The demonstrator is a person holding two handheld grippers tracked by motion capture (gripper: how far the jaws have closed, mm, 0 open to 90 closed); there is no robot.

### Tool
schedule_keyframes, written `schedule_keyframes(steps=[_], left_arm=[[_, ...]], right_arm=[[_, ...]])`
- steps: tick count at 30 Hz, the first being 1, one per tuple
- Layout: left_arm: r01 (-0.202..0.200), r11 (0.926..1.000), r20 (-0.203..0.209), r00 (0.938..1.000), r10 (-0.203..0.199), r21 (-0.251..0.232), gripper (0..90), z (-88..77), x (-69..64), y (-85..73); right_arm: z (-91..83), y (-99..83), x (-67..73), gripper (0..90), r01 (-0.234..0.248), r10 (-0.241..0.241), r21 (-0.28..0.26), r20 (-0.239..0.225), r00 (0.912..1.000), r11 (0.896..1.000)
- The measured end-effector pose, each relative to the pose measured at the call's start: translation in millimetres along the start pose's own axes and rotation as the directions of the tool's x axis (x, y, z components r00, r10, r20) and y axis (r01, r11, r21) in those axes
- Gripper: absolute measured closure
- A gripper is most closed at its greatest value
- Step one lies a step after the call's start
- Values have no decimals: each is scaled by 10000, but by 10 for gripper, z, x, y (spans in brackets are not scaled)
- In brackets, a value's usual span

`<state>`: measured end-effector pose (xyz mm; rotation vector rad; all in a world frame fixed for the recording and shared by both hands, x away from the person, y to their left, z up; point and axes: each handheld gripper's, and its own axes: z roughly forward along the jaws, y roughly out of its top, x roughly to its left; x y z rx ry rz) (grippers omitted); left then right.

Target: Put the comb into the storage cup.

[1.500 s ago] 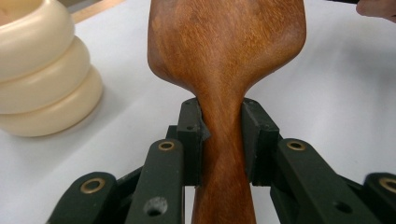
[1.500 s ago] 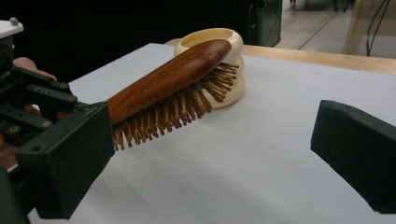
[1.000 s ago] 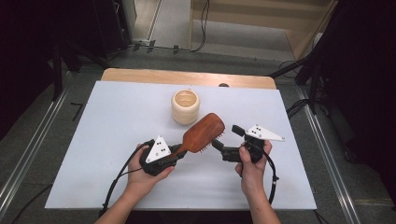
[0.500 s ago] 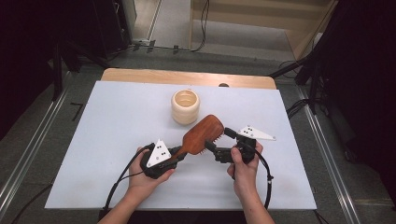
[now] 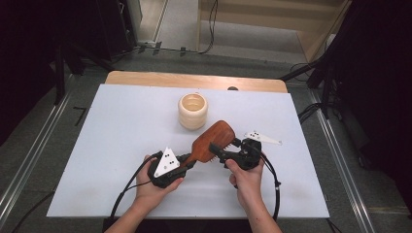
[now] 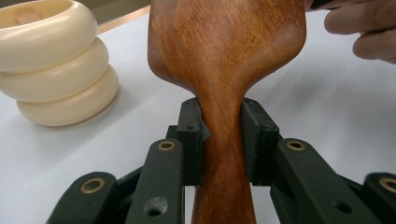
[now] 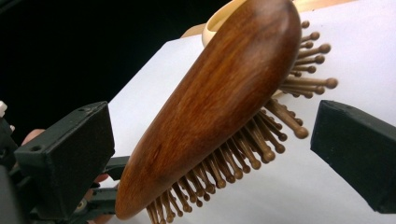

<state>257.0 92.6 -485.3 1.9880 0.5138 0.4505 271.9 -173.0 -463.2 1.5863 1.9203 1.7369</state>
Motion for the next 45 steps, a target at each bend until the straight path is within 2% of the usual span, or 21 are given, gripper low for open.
schedule_keyframes(steps=[2,6,12,18,19,22,23,25,26,27,28,29,30,31,33,37,38,39,43,44,45], left_arm=[[13,10000,17,10000,-13,-83,724,3,-15,-1],[-56,9998,34,10000,57,-164,724,12,-54,4],[-118,9997,100,9999,120,-201,724,30,-101,8],[-308,9993,140,9994,311,-201,723,64,-160,-5],[-336,9992,131,9993,339,-202,723,71,-166,-7],[-346,9992,193,9992,350,-213,723,77,-177,-17],[-412,9990,204,9989,416,-186,723,84,-180,-20],[-393,9991,221,9990,396,-149,722,88,-178,-26],[-183,9996,505,9985,194,-209,722,96,-158,-38],[-174,9997,553,9983,184,-193,720,98,-153,-39],[-174,9997,553,9983,184,-193,719,98,-153,-39],[187,9995,1004,9948,-162,-239,716,115,-127,-48],[352,9990,1286,9912,-316,-259,700,115,-104,-53],[352,9990,1286,9912,-316,-259,646,115,-104,-53],[785,9960,1486,9863,-713,-430,516,92,-60,-45],[1327,9899,1547,9802,-1236,-497,236,33,7,-35],[1327,9899,1547,9802,-1236,-497,188,33,7,-35],[1537,9866,1624,9763,-1431,-541,152,0,50,-45],[1763,9816,1518,9748,-1637,-733,112,-54,107,-79],[1847,9796,1248,9768,-1741,-787,111,-89,154,-112],[1905,9780,1178,9766,-1799,-854,111,-106,178,-132]], right_arm=[[15,0,-9,0,-310,309,-22,-173,9994,9995],[32,-5,-10,44,-613,613,-113,19,9981,9981],[53,-26,-64,71,-1135,1135,-18,-38,9935,9935],[58,-31,-68,113,-1344,1344,-13,-221,9907,9909],[67,-34,-75,147,-1563,1565,101,-295,9872,9877],[77,-43,-74,206,-1677,1681,265,-134,9857,9855],[83,-54,-86,285,-1915,1924,408,-181,9812,9806],[83,-59,-93,328,-2019,2036,449,-382,9783,9784],[85,-62,-124,368,-2218,2260,589,-782,9710,9733],[82,-67,-137,386,-2265,2318,623,-992,9677,9720],[82,-67,-137,386,-2265,2318,623,-992,9677,9720],[74,-83,-165,448,-2325,2402,642,-1717,9554,9705],[65,-85,-161,465,-2226,2302,607,-1872,9550,9730],[58,-84,-151,480,-2001,2063,516,-1932,9592,9784],[32,-82,-113,497,-1502,1539,343,-1759,9723,9881],[-24,-58,-86,511,-1067,1042,-41,-1807,9780,9943],[-38,-47,-78,512,-929,896,-100,-1784,9799,9956],[-52,-35,-71,513,-736,696,-159,-1772,9817,9972],[-81,-14,-57,514,-508,436,-337,-1889,9810,9981],[-91,-11,-51,514,-437,357,-387,-1880,9815,9983],[-100,-7,-50,514,-349,253,-487,-1856,9823,9982]])
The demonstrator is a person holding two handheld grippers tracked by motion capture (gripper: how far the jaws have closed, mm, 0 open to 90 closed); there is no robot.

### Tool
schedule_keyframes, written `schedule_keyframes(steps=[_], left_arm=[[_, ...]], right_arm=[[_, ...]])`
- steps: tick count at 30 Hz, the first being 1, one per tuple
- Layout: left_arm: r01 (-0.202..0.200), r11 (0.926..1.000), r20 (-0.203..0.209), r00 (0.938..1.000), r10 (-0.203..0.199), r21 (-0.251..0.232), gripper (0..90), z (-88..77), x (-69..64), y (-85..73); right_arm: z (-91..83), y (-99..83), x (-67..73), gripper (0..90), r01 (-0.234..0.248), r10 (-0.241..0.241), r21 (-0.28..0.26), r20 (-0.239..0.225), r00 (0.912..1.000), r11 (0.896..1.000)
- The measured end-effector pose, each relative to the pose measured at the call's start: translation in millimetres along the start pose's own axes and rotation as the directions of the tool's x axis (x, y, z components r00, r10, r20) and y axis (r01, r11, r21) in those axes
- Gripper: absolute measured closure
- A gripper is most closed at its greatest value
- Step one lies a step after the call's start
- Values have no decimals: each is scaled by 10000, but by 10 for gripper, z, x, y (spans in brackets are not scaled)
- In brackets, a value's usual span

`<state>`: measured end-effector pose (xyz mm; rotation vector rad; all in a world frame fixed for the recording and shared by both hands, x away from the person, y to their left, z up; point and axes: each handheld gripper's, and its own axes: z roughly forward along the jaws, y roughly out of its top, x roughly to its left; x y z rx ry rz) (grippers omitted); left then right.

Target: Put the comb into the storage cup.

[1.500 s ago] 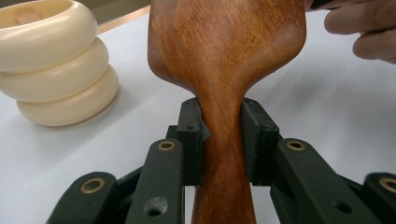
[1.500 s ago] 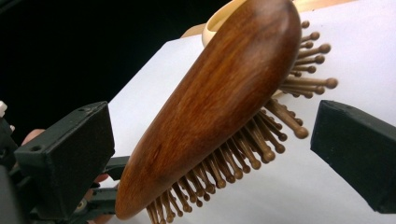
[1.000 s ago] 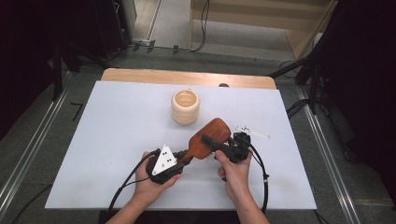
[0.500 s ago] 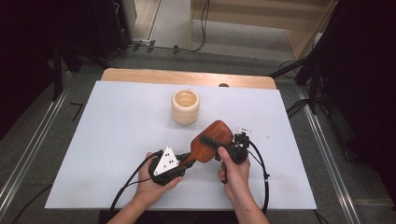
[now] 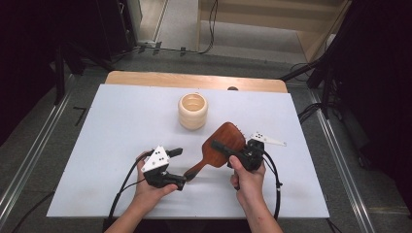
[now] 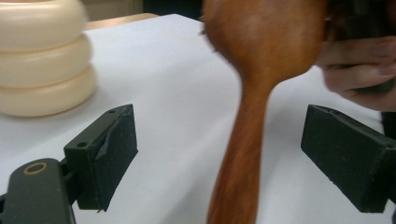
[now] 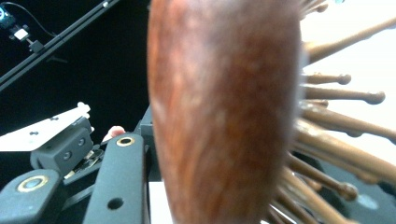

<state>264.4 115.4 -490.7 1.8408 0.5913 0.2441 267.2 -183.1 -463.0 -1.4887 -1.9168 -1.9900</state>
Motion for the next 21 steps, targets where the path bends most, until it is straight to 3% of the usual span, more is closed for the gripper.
schedule_keyframes(steps=[5,8,15,17,19,21], left_arm=[[54,9998,-406,9992,-62,-195,93,-118,88,-28],[35,9994,-847,9964,-64,-344,9,-198,130,-40],[-11,9992,-1195,9928,-37,-402,0,-316,196,-70],[-12,9992,-1090,9940,-31,-399,0,-355,214,-79],[-56,9992,-1313,9913,3,-394,0,-399,222,-91],[-56,9990,-1262,9920,-2,-452,0,-426,234,-99]], right_arm=[[-45,24,10,514,41,-43,-264,-75,10000,9996],[-57,29,27,514,190,-191,-297,-29,9998,9994],[-63,37,59,514,373,-380,-358,-185,9991,9987],[-64,46,67,514,542,-546,-333,-101,9985,9980],[-68,54,83,514,596,-598,-323,-72,9982,9977],[-74,71,88,514,732,-734,-362,-30,9973,9967]])
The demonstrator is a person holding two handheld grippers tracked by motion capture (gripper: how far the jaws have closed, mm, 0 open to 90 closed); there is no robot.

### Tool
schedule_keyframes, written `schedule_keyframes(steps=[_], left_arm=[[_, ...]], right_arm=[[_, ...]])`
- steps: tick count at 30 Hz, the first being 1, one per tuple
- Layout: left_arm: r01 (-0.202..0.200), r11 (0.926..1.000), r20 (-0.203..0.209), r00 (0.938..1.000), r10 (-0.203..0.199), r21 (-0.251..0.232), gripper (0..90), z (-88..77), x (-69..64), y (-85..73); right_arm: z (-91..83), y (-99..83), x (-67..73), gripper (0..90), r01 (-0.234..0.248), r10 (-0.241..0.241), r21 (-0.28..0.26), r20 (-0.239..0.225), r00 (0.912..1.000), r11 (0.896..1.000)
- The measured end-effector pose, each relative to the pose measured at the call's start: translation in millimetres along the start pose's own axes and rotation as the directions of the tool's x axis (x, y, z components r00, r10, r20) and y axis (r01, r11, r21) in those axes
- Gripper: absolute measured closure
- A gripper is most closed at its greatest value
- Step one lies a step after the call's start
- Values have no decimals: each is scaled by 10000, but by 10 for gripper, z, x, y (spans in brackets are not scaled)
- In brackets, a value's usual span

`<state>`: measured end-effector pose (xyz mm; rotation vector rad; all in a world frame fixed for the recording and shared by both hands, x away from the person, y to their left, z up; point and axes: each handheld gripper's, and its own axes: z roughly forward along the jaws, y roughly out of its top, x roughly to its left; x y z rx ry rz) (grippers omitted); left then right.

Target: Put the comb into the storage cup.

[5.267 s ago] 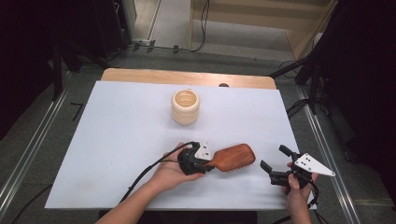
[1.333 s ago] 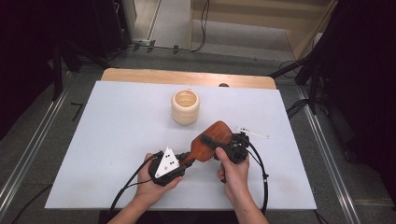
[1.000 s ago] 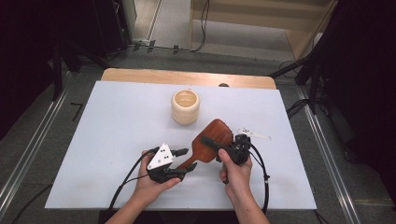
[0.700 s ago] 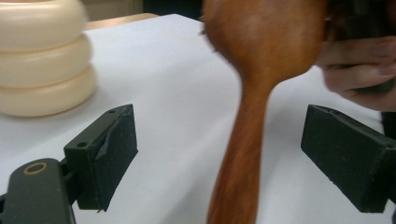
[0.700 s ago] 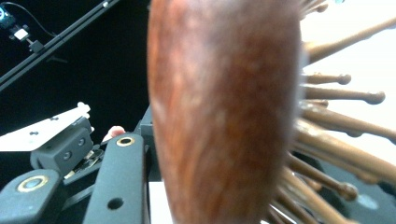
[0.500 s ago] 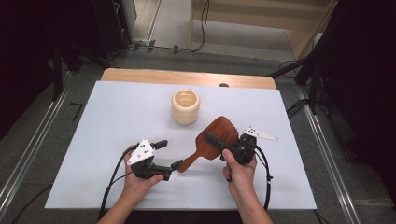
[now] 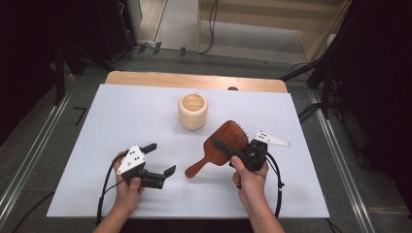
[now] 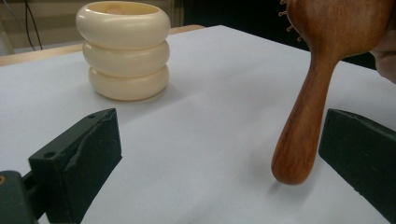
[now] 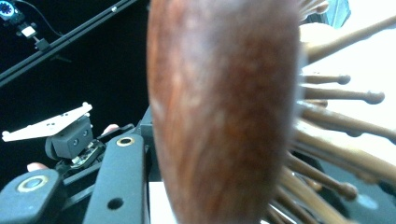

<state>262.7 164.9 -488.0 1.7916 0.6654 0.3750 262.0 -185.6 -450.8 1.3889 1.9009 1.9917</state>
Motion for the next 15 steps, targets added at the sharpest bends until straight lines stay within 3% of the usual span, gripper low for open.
schedule_keyframes(steps=[10,15], left_arm=[[93,9998,-672,9977,-82,167,0,-221,144,-65],[171,9998,-689,9975,-163,109,0,-287,195,-80]], right_arm=[[-46,75,-22,513,106,-103,-176,174,9998,9998],[-45,108,-28,514,263,-258,-188,239,9994,9995]])
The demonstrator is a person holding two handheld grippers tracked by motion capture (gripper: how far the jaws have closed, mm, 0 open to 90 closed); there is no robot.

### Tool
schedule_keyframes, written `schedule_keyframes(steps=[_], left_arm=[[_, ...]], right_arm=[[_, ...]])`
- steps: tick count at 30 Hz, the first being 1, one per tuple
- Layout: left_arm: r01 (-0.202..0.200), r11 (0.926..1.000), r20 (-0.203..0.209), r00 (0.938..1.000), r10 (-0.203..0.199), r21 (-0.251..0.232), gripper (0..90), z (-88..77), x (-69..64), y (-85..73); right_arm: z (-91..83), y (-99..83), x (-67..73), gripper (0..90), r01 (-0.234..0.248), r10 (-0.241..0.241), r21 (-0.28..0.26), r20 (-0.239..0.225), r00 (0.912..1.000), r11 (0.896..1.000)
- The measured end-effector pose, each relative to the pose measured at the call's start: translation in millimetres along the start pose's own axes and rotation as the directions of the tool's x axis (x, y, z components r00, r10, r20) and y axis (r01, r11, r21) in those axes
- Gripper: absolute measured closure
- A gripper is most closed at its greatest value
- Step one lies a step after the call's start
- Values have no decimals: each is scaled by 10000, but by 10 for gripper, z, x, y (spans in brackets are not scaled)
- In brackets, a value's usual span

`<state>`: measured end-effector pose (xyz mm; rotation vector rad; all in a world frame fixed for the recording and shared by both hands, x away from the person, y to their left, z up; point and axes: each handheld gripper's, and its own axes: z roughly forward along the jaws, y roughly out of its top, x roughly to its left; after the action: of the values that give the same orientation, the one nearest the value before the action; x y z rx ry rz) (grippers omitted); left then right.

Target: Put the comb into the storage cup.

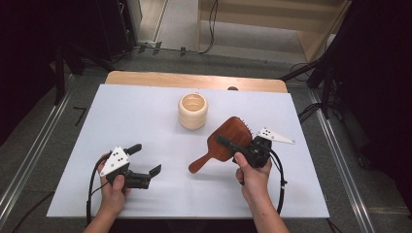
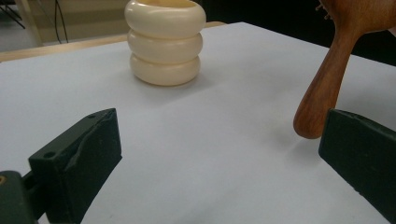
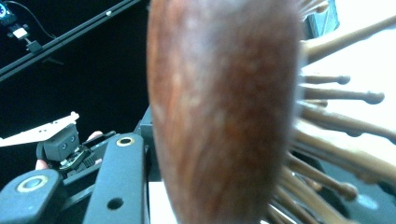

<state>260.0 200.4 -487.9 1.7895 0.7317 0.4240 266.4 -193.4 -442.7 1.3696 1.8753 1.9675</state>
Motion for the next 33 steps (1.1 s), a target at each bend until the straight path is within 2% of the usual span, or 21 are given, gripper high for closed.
schedule_keyframes(steps=[5,17,22,33], left_arm=[[36,10000,-26,10000,-36,-47,0,-62,50,-24],[190,9996,-466,9987,-199,-196,0,-251,196,-73],[275,9994,-515,9983,-287,-232,0,-295,232,-82],[379,9989,-729,9965,-399,-278,0,-407,313,-114]], right_arm=[[-5,37,4,513,47,-47,-52,53,10000,10000],[0,148,-13,513,290,-288,-120,223,9993,9995],[10,190,-7,513,418,-414,-146,277,9988,9990],[30,273,-45,511,385,-376,-216,412,9984,9990]])
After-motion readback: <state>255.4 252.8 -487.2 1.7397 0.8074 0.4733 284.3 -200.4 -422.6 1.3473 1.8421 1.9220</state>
